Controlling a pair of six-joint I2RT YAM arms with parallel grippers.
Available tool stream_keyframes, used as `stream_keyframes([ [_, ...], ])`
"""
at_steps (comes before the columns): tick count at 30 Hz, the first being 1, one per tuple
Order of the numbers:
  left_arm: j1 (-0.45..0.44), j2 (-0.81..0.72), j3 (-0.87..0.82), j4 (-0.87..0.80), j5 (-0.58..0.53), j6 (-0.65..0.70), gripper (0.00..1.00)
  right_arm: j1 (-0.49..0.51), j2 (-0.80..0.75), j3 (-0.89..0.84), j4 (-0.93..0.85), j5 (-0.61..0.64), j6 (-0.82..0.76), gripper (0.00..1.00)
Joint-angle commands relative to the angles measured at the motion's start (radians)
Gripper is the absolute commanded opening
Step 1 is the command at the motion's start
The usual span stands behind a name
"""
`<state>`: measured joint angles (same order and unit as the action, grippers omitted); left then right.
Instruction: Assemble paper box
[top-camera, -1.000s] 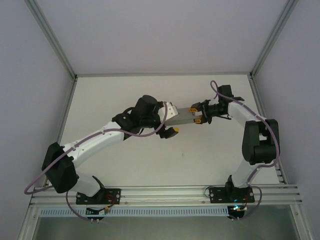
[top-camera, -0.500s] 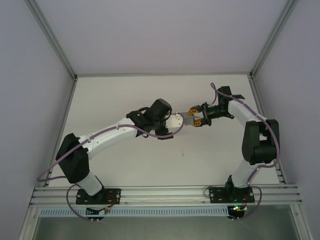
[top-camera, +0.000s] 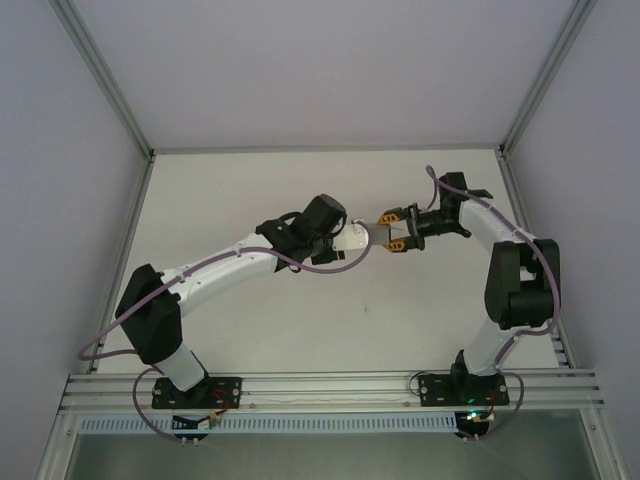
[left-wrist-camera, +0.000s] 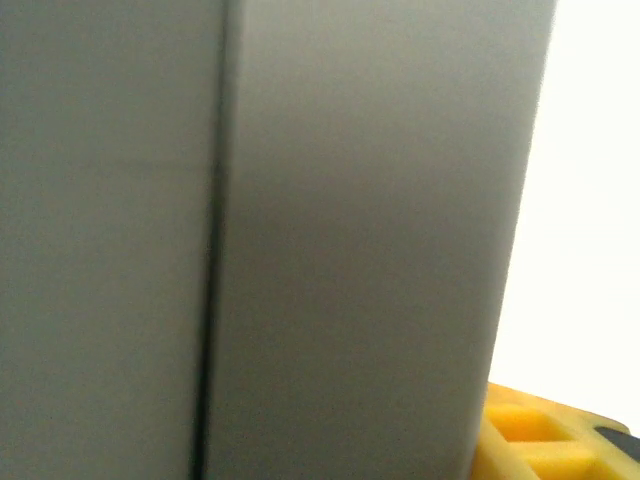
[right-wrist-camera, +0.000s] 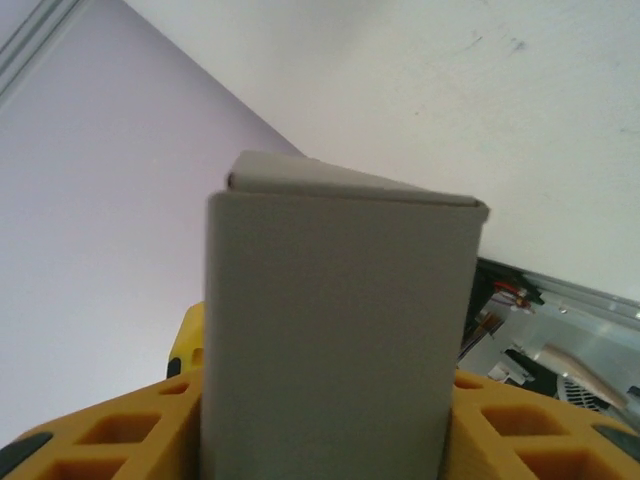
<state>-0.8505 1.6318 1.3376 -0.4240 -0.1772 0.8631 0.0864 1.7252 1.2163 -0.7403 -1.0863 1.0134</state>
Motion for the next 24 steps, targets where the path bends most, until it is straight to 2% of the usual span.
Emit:
stream_keyframes([
  [1, -0.002, 0.002, 0.037, -0.015, 0.001, 0.014, 0.49, 0.008, -0.034, -0.021, 0.041, -0.063, 0.024, 0.62],
  [4, -0.001, 0.011, 0.075, -0.091, 0.031, -0.012, 0.46, 0.009, -0.051, -0.019, 0.025, 0.017, -0.011, 0.77],
  [5, -0.001, 0.01, 0.074, -0.104, 0.036, -0.013, 0.45, 0.007, -0.061, -0.016, 0.026, 0.047, -0.025, 0.93],
  [6, -0.001, 0.007, 0.067, -0.104, 0.036, -0.016, 0.44, 0.007, -0.075, -0.01, 0.026, 0.09, -0.048, 1.0],
  [8, 0.002, 0.002, 0.064, -0.138, 0.075, -0.013, 0.43, -0.002, -0.106, 0.02, -0.004, 0.187, -0.117, 1.0],
  [10, 0.01, 0.006, 0.073, -0.215, 0.139, -0.001, 0.43, -0.021, -0.135, 0.085, -0.076, 0.36, -0.225, 1.0],
  [12, 0.024, 0.015, 0.077, -0.256, 0.177, -0.006, 0.43, -0.023, -0.183, 0.124, -0.094, 0.587, -0.323, 1.0],
  [15, 0.057, 0.046, 0.086, -0.315, 0.25, -0.014, 0.43, -0.021, -0.315, 0.058, 0.059, 0.821, -0.489, 1.0],
  [17, 0.075, 0.083, 0.111, -0.361, 0.26, -0.037, 0.43, -0.02, -0.421, -0.066, 0.26, 0.904, -0.604, 1.0],
  [18, 0.083, 0.101, 0.116, -0.371, 0.257, -0.046, 0.43, -0.021, -0.477, -0.144, 0.371, 0.918, -0.65, 1.0],
  [21, 0.101, 0.147, 0.122, -0.369, 0.235, -0.064, 0.42, -0.02, -0.63, -0.38, 0.713, 0.759, -0.84, 1.0],
  [22, 0.105, 0.163, 0.127, -0.373, 0.238, -0.065, 0.42, -0.021, -0.656, -0.415, 0.761, 0.681, -0.875, 1.0],
  [24, 0.115, 0.19, 0.143, -0.389, 0.258, -0.064, 0.42, -0.018, -0.677, -0.402, 0.689, 0.518, -0.967, 1.0],
])
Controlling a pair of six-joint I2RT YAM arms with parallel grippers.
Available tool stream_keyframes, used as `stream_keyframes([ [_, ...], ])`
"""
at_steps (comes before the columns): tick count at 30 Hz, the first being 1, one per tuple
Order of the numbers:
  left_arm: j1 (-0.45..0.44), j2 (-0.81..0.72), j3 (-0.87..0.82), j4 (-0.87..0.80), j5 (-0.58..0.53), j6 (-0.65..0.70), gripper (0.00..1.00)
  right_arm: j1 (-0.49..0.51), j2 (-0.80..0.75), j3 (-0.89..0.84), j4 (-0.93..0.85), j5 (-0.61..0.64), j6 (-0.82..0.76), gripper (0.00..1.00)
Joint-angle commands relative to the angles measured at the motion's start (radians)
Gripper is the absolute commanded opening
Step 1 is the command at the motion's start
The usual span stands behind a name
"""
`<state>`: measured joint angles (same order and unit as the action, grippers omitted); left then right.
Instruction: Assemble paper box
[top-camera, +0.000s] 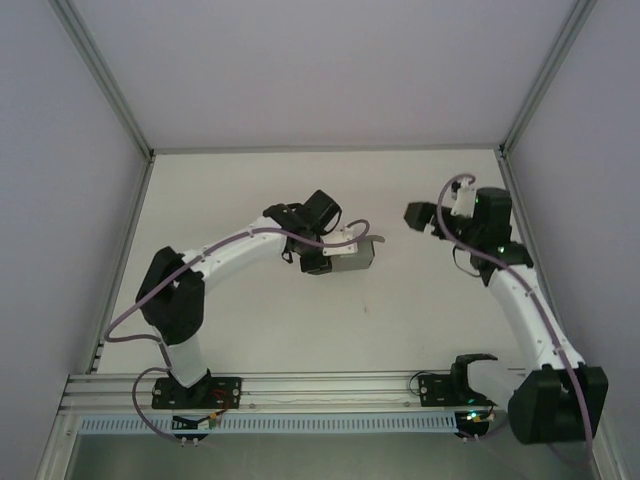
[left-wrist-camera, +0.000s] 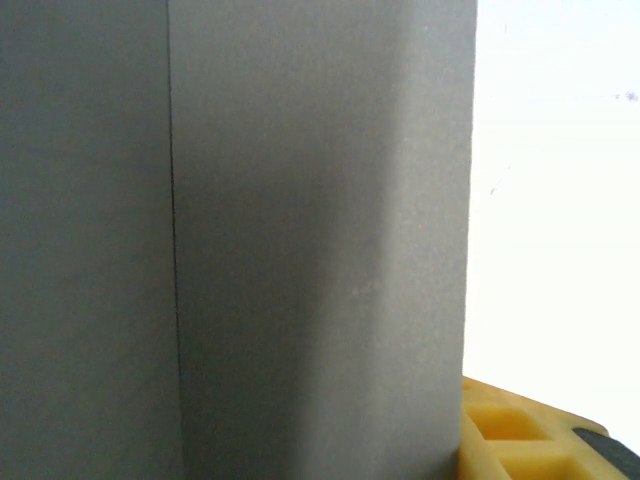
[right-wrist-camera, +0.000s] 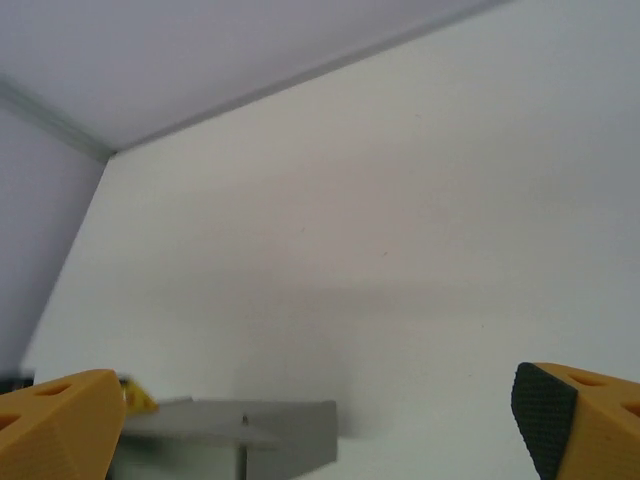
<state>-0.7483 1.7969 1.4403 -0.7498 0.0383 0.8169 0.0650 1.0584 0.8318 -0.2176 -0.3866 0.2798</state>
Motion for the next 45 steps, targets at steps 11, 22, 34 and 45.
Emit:
stream_keyframes([
  [11, 0.033, 0.123, 0.124, -0.139, 0.122, -0.002, 0.42, 0.173, 0.226, 0.206, -0.349, -0.162, -0.711, 0.87],
  [22, 0.034, 0.128, 0.132, -0.137, 0.111, -0.001, 0.42, 0.212, 0.465, 0.399, -0.506, -0.026, -0.8, 0.65],
  [34, 0.036, 0.131, 0.138, -0.129, 0.105, 0.001, 0.42, 0.241, 0.552, 0.456, -0.55, -0.011, -0.857, 0.57],
  [45, 0.04, 0.126, 0.136, -0.116, 0.094, -0.01, 0.4, 0.274, 0.577, 0.471, -0.593, 0.002, -0.834, 0.05],
])
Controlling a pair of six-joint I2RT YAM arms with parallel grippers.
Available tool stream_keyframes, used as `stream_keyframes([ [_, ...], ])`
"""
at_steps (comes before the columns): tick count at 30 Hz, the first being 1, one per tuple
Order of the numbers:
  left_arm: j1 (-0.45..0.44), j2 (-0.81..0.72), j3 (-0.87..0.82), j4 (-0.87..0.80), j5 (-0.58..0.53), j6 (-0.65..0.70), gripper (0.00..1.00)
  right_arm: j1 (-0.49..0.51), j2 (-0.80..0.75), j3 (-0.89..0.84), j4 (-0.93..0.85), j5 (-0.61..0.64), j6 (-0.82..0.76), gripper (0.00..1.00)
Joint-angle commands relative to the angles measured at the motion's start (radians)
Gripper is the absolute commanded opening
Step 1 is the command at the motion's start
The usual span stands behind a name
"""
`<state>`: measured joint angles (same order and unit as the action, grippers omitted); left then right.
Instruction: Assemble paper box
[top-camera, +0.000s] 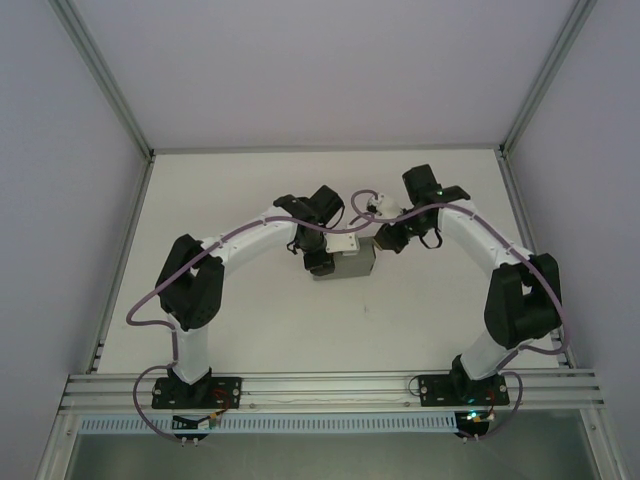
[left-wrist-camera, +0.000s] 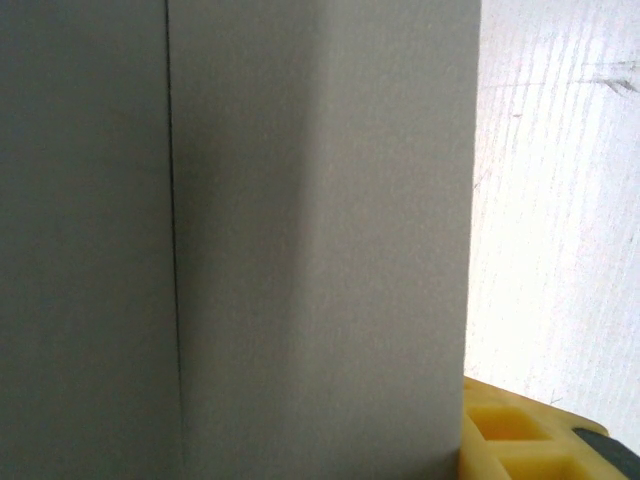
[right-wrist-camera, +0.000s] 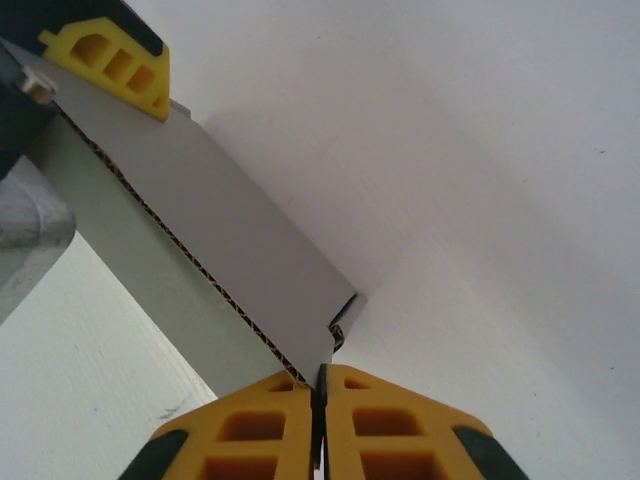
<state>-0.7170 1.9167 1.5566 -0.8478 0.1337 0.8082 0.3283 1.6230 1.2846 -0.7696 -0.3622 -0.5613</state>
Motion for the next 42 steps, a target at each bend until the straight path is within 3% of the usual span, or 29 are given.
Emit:
stream_keyframes([
  [1, 0.007, 0.007, 0.019, -0.014, -0.002, -0.005, 0.4, 0.012, 0.012, 0.015, -0.032, -0.02, 0.026, 0.02],
  [5, 0.008, 0.014, 0.025, -0.004, -0.005, -0.032, 0.4, 0.023, -0.018, -0.01, 0.043, -0.027, 0.176, 0.0],
  [9, 0.008, 0.018, 0.025, 0.01, -0.014, -0.052, 0.4, 0.068, -0.109, -0.09, 0.187, -0.04, 0.431, 0.0],
  [11, 0.008, 0.016, 0.023, 0.019, -0.008, -0.059, 0.4, 0.098, -0.143, -0.143, 0.278, 0.025, 0.57, 0.0],
  [15, 0.008, 0.016, 0.022, 0.04, 0.005, -0.085, 0.4, 0.173, -0.181, -0.236, 0.412, 0.202, 0.702, 0.0],
  [18, 0.007, 0.02, 0.018, 0.046, 0.003, -0.101, 0.41, 0.19, -0.189, -0.26, 0.448, 0.253, 0.767, 0.0],
  [24, 0.007, 0.02, 0.008, 0.074, 0.012, -0.12, 0.41, 0.215, -0.204, -0.337, 0.516, 0.285, 0.766, 0.0],
  [33, 0.006, 0.018, 0.01, 0.065, -0.005, -0.122, 0.42, 0.252, -0.233, -0.472, 0.597, 0.322, 0.606, 0.0],
  [42, 0.007, 0.005, 0.008, 0.08, -0.012, -0.154, 0.51, 0.291, -0.241, -0.525, 0.686, 0.361, 0.573, 0.0],
])
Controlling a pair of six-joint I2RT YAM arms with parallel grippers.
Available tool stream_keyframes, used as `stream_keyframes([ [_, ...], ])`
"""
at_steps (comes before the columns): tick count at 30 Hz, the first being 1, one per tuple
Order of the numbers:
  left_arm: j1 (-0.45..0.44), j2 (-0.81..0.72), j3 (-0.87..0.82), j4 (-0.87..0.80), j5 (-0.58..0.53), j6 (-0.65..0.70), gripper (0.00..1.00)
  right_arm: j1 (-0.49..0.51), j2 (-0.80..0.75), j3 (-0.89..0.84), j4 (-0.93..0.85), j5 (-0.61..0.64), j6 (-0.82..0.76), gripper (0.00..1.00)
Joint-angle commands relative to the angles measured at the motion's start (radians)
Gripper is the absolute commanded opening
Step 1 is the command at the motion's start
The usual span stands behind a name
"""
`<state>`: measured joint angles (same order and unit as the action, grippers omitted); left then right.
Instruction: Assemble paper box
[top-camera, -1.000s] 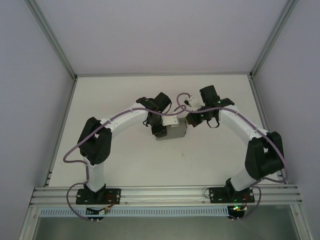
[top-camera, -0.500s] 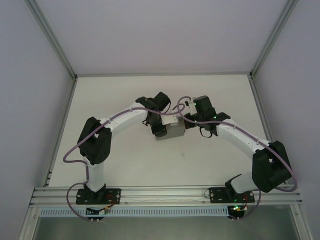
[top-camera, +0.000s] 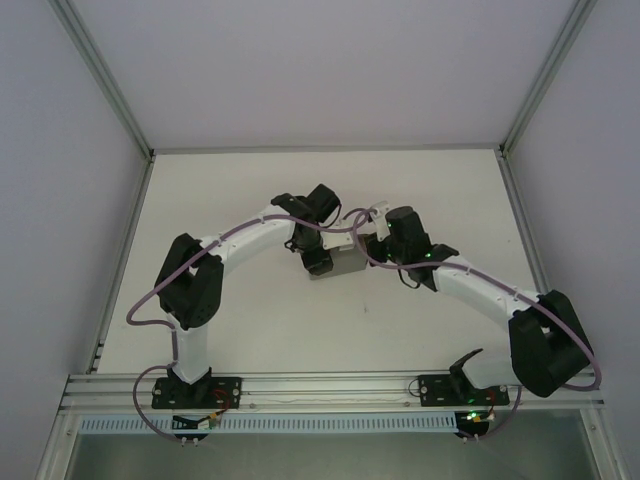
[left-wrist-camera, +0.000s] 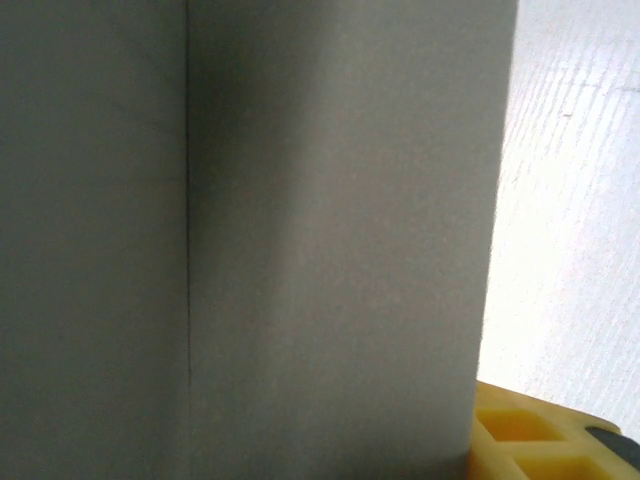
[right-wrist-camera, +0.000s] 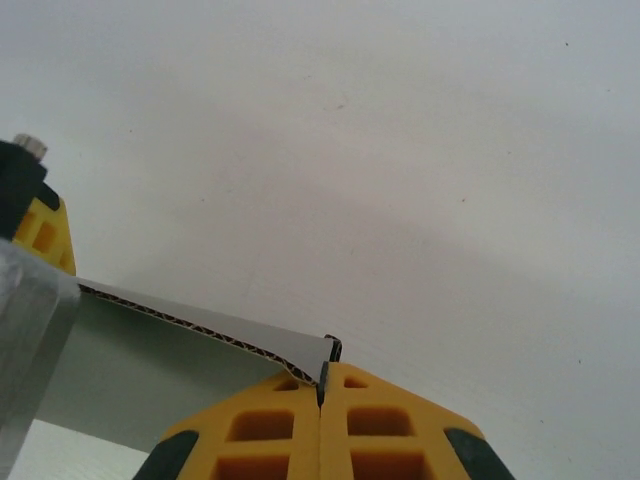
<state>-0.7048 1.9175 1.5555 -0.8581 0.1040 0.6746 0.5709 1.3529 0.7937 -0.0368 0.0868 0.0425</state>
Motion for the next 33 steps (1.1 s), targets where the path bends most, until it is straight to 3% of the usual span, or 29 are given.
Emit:
stream_keyframes([
  [1, -0.005, 0.002, 0.008, 0.09, 0.018, -0.024, 0.51, 0.051, 0.028, -0.034, -0.054, -0.087, -0.03, 0.0],
  [7, -0.007, -0.019, -0.011, 0.107, 0.03, -0.043, 0.6, 0.071, 0.025, -0.041, -0.044, -0.057, -0.03, 0.0],
  [17, -0.009, -0.121, -0.092, 0.231, 0.037, -0.158, 0.91, 0.129, 0.087, -0.011, -0.053, 0.045, -0.016, 0.0],
  [27, -0.009, -0.233, -0.238, 0.348, -0.075, -0.344, 0.94, 0.175, 0.061, -0.052, -0.008, 0.106, 0.005, 0.0],
  [33, -0.009, -0.232, -0.276, 0.341, -0.065, -0.357, 0.93, 0.185, 0.045, -0.077, 0.009, 0.092, 0.044, 0.0],
])
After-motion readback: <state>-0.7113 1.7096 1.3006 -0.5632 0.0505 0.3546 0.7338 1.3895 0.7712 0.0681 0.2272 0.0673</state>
